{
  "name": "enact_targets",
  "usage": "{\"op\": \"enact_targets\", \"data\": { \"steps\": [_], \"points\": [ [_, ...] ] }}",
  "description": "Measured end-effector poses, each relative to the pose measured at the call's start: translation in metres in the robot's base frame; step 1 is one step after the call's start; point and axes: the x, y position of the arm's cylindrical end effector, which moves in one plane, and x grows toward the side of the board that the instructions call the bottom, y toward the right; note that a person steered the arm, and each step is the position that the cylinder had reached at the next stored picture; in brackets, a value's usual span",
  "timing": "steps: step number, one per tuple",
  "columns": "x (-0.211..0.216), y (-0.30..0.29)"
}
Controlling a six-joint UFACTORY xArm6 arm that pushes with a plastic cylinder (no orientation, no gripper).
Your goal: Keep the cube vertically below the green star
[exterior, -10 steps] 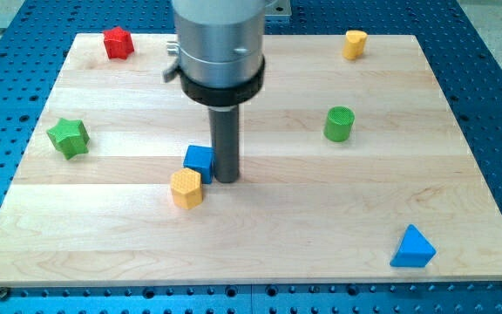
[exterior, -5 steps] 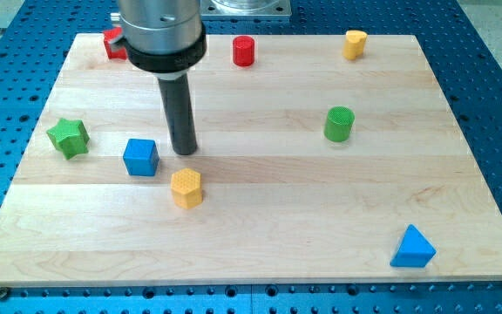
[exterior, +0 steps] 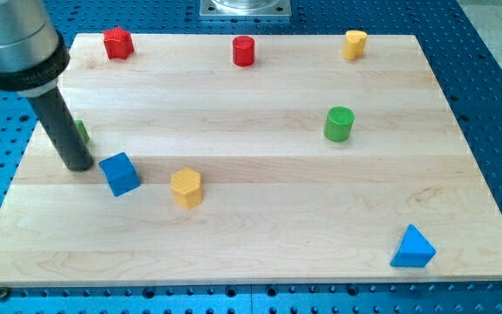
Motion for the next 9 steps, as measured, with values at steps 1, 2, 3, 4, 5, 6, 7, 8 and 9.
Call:
{"op": "enact_targets", "data": {
  "steps": [1, 2, 3, 4, 5, 6, 7, 8, 9],
  "points": [
    [0.000, 0.054],
    [0.011, 0.071],
    [0.048, 0.063],
    [0.070, 0.051],
    [0.074, 0.083],
    [0.103, 0.098],
    [0.116, 0.082],
    [0.114, 0.062],
    [0.098, 0.066]
  ]
}}
